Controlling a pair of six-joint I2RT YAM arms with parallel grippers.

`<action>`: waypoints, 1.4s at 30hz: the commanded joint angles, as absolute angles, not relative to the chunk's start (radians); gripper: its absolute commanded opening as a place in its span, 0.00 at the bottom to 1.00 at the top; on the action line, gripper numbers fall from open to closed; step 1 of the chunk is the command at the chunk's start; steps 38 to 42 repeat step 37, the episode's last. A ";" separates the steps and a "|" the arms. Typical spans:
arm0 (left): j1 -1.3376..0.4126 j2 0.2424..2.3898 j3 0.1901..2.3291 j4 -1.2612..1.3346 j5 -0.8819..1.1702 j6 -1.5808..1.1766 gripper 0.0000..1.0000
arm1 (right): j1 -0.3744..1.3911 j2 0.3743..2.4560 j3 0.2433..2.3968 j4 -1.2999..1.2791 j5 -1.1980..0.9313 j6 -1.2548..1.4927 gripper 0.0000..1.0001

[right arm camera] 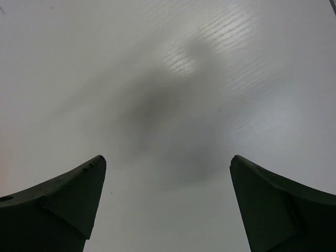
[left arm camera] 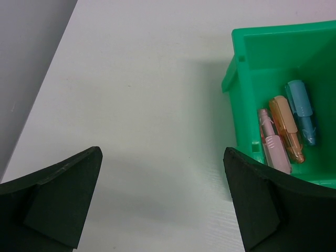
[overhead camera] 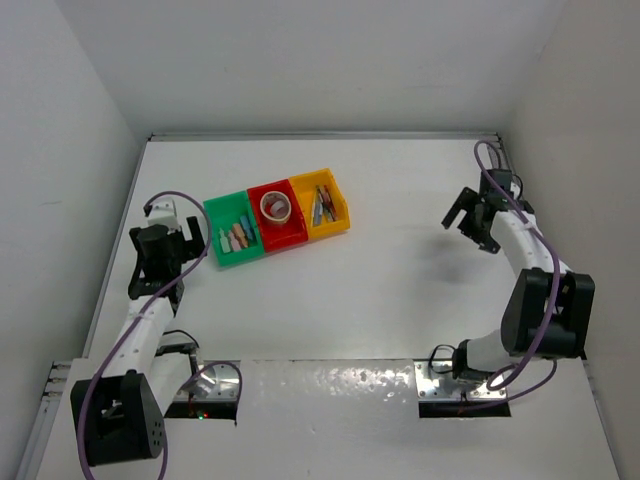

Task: Sort the stationery into containers
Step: Reset both arms

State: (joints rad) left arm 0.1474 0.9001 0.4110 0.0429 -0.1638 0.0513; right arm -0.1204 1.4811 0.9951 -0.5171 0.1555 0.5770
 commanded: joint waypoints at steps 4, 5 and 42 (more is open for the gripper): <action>0.172 0.858 0.429 0.069 -0.179 0.049 0.99 | -0.146 1.374 1.009 -0.511 0.179 0.623 0.99; 0.179 0.842 0.439 0.054 -0.186 0.064 0.99 | -0.147 1.373 1.009 -0.514 0.189 0.618 0.99; 0.232 0.747 0.417 -0.034 -0.354 0.225 1.00 | -0.152 1.227 0.879 -0.347 0.094 0.528 0.99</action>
